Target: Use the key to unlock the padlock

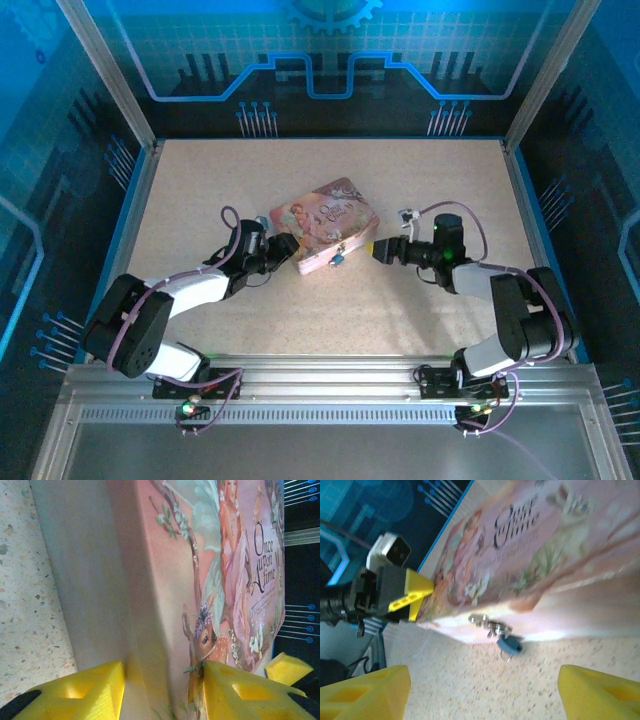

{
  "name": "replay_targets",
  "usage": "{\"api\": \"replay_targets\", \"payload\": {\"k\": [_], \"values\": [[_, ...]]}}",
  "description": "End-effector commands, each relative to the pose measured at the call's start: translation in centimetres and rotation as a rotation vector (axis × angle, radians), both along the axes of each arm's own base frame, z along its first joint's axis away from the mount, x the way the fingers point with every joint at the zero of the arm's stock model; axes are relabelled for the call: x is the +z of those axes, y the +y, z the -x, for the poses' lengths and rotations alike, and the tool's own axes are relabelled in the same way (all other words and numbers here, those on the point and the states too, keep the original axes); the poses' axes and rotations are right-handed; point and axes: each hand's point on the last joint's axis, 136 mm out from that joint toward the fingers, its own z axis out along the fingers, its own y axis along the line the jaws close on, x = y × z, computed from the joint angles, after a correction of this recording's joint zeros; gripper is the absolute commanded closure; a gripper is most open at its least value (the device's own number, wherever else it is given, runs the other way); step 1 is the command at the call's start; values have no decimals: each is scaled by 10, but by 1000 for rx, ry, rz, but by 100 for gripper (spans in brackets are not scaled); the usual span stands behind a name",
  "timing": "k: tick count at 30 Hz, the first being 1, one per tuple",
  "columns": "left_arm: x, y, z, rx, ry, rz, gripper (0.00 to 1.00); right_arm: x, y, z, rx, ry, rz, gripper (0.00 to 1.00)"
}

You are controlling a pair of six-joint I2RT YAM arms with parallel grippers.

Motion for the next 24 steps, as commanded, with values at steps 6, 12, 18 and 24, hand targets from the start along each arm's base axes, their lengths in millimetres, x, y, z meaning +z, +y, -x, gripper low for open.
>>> {"api": "replay_targets", "payload": {"k": [6,12,18,24], "values": [[-38,7,29,-17,142,-60,55,-12,39,7,108,-12,-39,22],[-39,7,30,-15,145,-57,55,-25,57,-3,135,10,-51,24],[-39,6,29,-15,144,-55,55,-35,73,-7,167,25,-43,25],[-38,6,28,-14,142,-49,55,-44,80,-8,178,35,-40,26]]}}
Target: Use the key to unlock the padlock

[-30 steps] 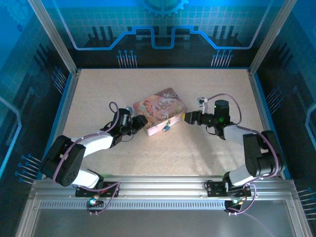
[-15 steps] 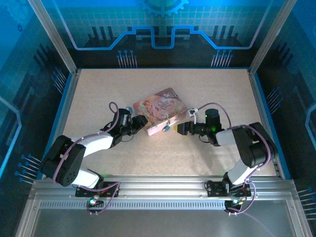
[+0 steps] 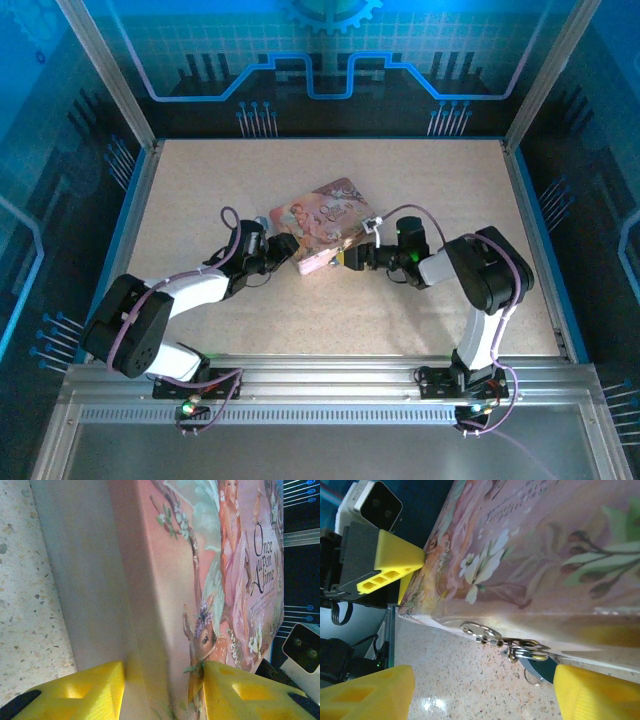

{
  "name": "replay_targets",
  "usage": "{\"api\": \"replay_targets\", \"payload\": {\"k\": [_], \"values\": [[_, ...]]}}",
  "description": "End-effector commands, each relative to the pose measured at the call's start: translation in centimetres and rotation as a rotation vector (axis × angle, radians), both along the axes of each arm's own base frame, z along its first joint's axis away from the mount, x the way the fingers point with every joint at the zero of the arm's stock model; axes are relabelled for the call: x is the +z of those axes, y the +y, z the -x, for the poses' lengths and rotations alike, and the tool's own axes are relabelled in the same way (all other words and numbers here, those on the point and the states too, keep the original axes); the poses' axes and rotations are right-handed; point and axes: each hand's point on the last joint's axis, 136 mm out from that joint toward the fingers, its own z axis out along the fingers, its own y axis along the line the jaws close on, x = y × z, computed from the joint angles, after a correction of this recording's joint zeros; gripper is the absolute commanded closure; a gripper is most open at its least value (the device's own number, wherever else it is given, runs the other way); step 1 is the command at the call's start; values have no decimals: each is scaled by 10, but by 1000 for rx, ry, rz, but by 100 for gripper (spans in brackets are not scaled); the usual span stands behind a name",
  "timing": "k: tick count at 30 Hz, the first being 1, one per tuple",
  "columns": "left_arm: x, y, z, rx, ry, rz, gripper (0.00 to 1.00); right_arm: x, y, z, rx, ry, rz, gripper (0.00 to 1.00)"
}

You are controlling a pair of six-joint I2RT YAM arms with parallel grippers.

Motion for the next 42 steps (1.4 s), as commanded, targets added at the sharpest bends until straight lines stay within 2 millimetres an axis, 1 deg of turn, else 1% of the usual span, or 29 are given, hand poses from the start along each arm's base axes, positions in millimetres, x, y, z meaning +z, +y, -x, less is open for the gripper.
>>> {"api": "replay_targets", "payload": {"k": [1,9,13,18,29,34,42], "values": [[-38,6,29,-19,142,-55,55,3,7,-5,13,-28,-13,26],[-37,5,28,-19,136,-52,55,3,13,-8,40,-39,-23,27],[-37,5,29,-20,135,-52,55,8,16,-6,60,-54,-41,29],[-37,6,29,-19,136,-54,55,14,18,-1,84,-69,-57,34],[-37,6,29,-19,135,-54,55,15,17,4,97,-74,-57,45],[-36,6,29,-18,135,-55,55,14,16,7,102,-73,-45,49],[-36,7,29,-14,136,-55,56,7,14,9,105,-59,-17,59]]}}
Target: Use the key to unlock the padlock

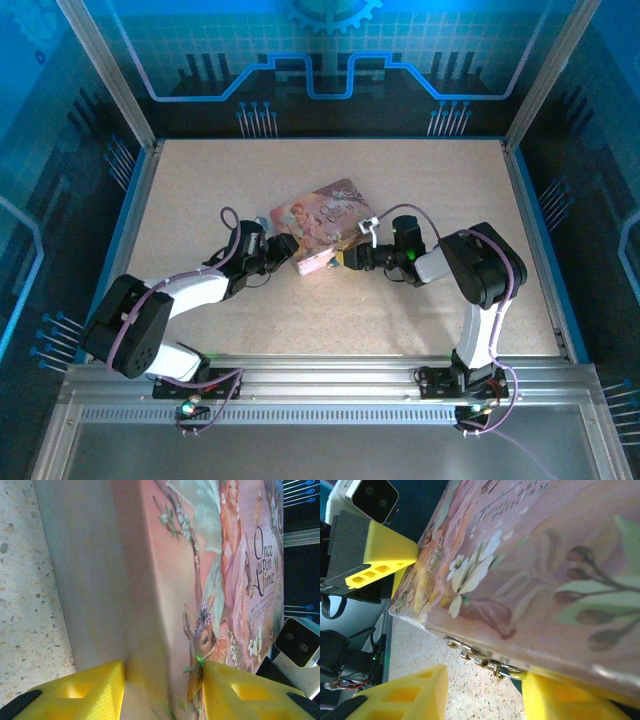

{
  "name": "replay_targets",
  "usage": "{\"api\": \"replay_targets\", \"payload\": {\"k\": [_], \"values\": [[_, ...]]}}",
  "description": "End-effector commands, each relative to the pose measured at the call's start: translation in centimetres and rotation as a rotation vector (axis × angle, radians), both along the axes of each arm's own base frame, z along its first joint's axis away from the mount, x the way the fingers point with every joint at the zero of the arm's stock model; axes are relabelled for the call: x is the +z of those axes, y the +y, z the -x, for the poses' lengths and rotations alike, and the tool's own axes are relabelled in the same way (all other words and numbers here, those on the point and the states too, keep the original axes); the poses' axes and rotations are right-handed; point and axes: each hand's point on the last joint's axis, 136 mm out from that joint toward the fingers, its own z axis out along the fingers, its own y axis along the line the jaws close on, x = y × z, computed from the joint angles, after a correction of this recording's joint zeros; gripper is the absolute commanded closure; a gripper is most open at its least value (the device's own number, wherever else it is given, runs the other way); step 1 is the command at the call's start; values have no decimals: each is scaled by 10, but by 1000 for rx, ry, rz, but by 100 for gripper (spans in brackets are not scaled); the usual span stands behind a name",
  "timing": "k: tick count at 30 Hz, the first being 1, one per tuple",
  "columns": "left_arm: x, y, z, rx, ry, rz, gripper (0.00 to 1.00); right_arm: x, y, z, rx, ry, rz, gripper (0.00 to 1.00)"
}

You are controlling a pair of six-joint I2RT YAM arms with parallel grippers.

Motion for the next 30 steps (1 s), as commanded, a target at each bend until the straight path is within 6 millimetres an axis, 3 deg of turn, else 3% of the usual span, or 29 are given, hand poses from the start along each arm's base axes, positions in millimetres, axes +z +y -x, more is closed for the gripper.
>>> {"api": "replay_targets", "payload": {"k": [1,14,30], "values": [[-36,6,28,-16,140,-57,56,13,6,10,62,-36,-21,60],[-34,6,26,-18,139,-60,56,7,2,9,50,-19,9,86],[-35,7,28,-15,143,-65,56,14,-9,0,-19,-21,7,99]]}}
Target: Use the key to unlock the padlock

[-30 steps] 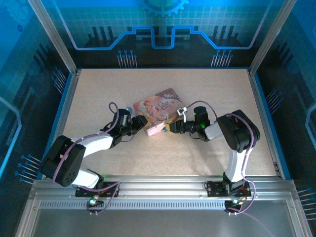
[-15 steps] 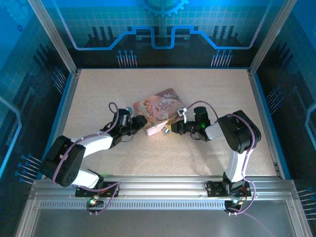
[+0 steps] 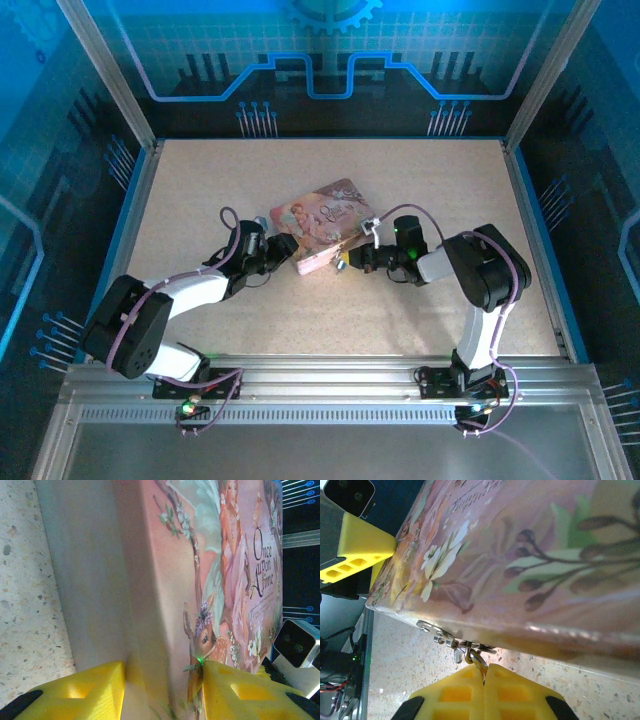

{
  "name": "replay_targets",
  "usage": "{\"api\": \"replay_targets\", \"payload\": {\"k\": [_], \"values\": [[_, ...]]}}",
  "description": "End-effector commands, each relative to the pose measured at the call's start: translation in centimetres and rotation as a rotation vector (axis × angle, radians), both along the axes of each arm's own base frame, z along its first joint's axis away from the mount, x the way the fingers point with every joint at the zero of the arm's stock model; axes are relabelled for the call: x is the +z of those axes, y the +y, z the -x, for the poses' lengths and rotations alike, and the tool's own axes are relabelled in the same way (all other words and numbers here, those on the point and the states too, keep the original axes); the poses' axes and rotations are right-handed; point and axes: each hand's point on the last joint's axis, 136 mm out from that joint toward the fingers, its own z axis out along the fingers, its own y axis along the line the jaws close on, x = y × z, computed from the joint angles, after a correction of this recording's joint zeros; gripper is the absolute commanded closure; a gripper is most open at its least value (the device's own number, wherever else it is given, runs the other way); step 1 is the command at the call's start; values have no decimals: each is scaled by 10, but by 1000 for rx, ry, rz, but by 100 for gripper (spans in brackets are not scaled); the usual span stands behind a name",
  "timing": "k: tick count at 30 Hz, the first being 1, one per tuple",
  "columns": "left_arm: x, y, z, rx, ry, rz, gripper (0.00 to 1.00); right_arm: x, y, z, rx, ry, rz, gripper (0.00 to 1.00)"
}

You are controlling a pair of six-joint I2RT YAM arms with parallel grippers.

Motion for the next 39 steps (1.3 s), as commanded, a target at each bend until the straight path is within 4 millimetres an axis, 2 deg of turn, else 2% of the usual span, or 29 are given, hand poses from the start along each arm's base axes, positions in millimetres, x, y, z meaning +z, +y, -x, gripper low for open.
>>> {"api": "replay_targets", "payload": {"k": [1,15,23,39], "values": [[-36,7,29,-18,145,-63,56,23,1,3,14,-12,-59,99],[-39,10,37,3,152,-44,56,34,-9,-9,-108,33,-106,100],[-36,3,40,-7,149,-37,56,33,-10,-7,-174,79,-101,100],[-35,-4,45,-3,143,-60,55,41,-17,-21,-320,125,-151,100]]}}
